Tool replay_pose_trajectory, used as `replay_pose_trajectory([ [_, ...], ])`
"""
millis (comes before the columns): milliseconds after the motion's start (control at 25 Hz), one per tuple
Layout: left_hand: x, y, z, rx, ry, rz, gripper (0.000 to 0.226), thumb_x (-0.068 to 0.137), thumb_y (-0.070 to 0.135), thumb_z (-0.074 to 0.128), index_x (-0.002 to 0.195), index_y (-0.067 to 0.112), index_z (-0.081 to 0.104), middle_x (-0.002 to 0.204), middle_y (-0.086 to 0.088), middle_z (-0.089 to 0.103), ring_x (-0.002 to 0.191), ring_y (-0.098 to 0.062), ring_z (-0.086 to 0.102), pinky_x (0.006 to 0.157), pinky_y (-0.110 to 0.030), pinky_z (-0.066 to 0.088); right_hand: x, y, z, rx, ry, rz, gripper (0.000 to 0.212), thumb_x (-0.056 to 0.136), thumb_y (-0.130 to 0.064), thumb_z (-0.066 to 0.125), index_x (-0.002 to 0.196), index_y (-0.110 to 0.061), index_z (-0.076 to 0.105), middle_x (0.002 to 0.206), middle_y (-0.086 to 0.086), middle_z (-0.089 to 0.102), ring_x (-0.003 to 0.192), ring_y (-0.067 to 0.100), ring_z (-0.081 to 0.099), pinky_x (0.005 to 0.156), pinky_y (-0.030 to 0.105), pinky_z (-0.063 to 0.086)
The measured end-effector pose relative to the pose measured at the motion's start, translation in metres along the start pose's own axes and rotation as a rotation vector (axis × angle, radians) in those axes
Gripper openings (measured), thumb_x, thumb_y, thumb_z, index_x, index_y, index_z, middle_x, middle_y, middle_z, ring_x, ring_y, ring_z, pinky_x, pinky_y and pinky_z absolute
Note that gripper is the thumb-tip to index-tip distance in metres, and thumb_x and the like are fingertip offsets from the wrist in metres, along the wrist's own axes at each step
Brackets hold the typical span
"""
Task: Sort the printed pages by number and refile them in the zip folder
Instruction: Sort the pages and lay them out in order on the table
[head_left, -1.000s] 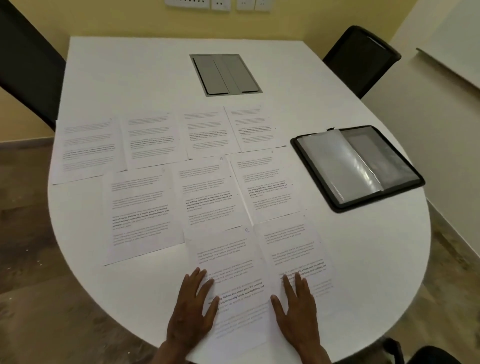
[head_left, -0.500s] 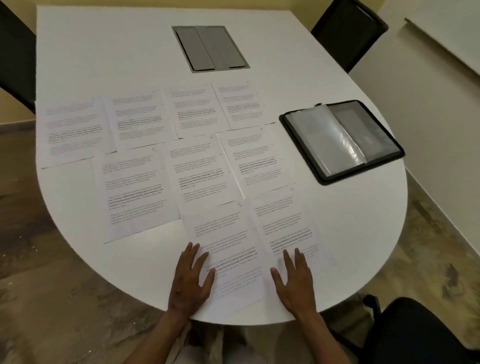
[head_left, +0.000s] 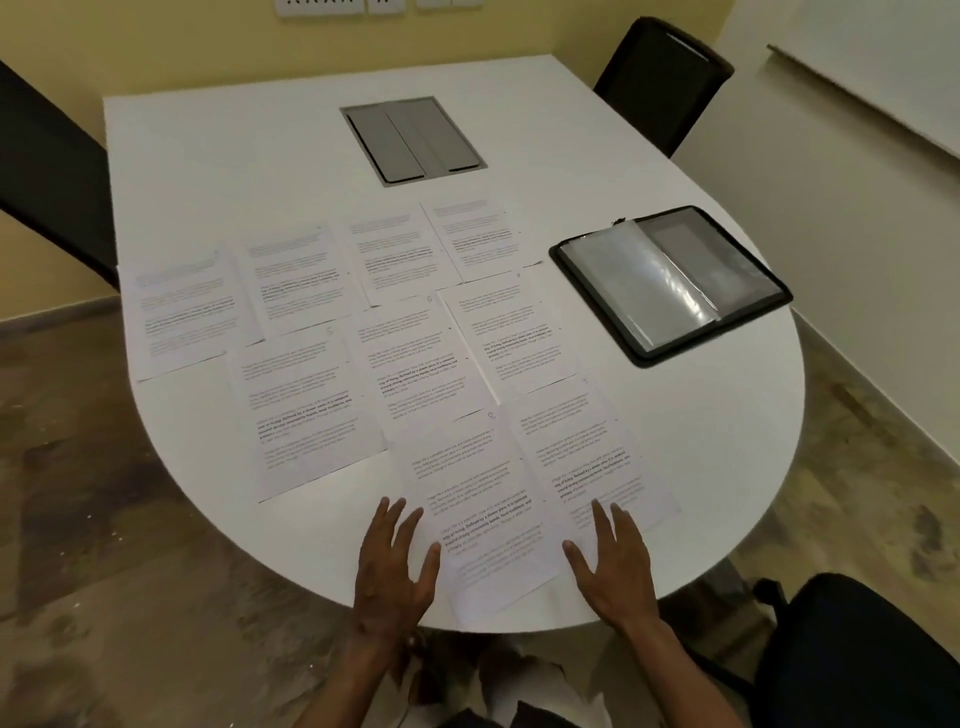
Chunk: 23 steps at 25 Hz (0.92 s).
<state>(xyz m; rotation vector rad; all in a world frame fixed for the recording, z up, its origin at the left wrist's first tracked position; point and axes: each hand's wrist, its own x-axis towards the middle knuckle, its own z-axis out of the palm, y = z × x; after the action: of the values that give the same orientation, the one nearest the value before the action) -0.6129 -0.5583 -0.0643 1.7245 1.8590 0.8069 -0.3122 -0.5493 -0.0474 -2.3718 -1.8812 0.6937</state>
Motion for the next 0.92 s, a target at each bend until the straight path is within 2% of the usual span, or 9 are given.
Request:
replay_pose_trajectory([
  [80, 0.001, 0.004, -0.012, -0.031, -0.064, -0.054, 0.068, 0.089, 0.06, 0.048, 0.148, 0.027, 0.04, 0.154, 0.003, 0.041, 0.147, -0.016, 0.028, 0.116, -0.047, 0.035, -0.001, -0.015, -0.008, 0.011, 0.009, -0.046, 0.088, 0.089, -0.072, 0.028, 0.16, -0.026, 0.002, 0.168, 0.004, 0.003, 0.155, 0.022, 0.002, 0.125, 0.04, 0.005],
  [200, 0.003, 0.023, -0.026, -0.055, -0.12, -0.03, 0.082, 0.087, 0.064, 0.048, 0.156, 0.031, 0.019, 0.16, 0.016, 0.02, 0.149, -0.006, 0.013, 0.118, -0.03, 0.02, -0.004, -0.034, -0.013, 0.063, 0.069, -0.116, 0.089, 0.088, -0.072, 0.03, 0.16, -0.028, 0.003, 0.168, 0.0, 0.003, 0.155, 0.019, 0.002, 0.124, 0.038, 0.004],
  [280, -0.003, 0.039, -0.044, -0.016, 0.004, -0.004, 0.085, 0.086, 0.065, 0.047, 0.158, 0.029, 0.016, 0.159, 0.019, 0.013, 0.149, -0.003, 0.006, 0.116, -0.03, 0.019, -0.014, -0.047, -0.02, 0.092, 0.104, -0.213, 0.09, 0.088, -0.075, 0.03, 0.16, -0.028, 0.004, 0.167, -0.004, 0.003, 0.155, 0.017, 0.003, 0.125, 0.038, 0.006],
  [320, -0.001, 0.041, -0.047, 0.001, 0.013, -0.001, 0.086, 0.087, 0.066, 0.046, 0.158, 0.029, 0.015, 0.16, 0.019, 0.012, 0.15, -0.003, 0.004, 0.115, -0.031, 0.02, -0.013, -0.047, -0.019, 0.091, 0.108, -0.218, 0.091, 0.087, -0.078, 0.028, 0.16, -0.029, 0.004, 0.167, -0.005, 0.003, 0.155, 0.017, 0.002, 0.125, 0.038, 0.006],
  [520, -0.004, 0.026, -0.045, 0.119, -0.067, -0.002, 0.086, 0.086, 0.072, 0.033, 0.155, 0.031, 0.001, 0.165, 0.01, 0.006, 0.152, -0.006, -0.006, 0.121, -0.039, 0.026, -0.004, -0.043, -0.021, 0.05, 0.068, -0.217, 0.091, 0.085, -0.077, 0.026, 0.157, -0.031, -0.006, 0.169, 0.003, 0.001, 0.155, 0.02, -0.001, 0.125, 0.041, 0.006],
  [640, 0.005, 0.027, -0.047, 0.165, -0.018, -0.024, 0.086, 0.088, 0.07, 0.035, 0.156, 0.031, -0.001, 0.165, 0.011, 0.002, 0.151, -0.006, -0.01, 0.122, -0.036, 0.023, 0.017, -0.045, -0.038, 0.07, 0.115, -0.301, 0.097, 0.082, -0.08, 0.025, 0.159, -0.026, 0.002, 0.168, 0.007, 0.008, 0.155, 0.023, 0.005, 0.125, 0.045, 0.011],
  [920, 0.033, 0.063, -0.049, 0.245, 0.185, -0.073, 0.084, 0.092, 0.061, 0.042, 0.159, 0.023, 0.007, 0.166, 0.005, 0.011, 0.153, -0.011, -0.005, 0.121, -0.035, 0.02, 0.091, -0.054, -0.086, 0.004, 0.153, -0.523, 0.096, 0.086, -0.081, 0.021, 0.16, -0.022, 0.01, 0.165, 0.012, 0.019, 0.153, 0.029, 0.014, 0.119, 0.052, 0.023],
])
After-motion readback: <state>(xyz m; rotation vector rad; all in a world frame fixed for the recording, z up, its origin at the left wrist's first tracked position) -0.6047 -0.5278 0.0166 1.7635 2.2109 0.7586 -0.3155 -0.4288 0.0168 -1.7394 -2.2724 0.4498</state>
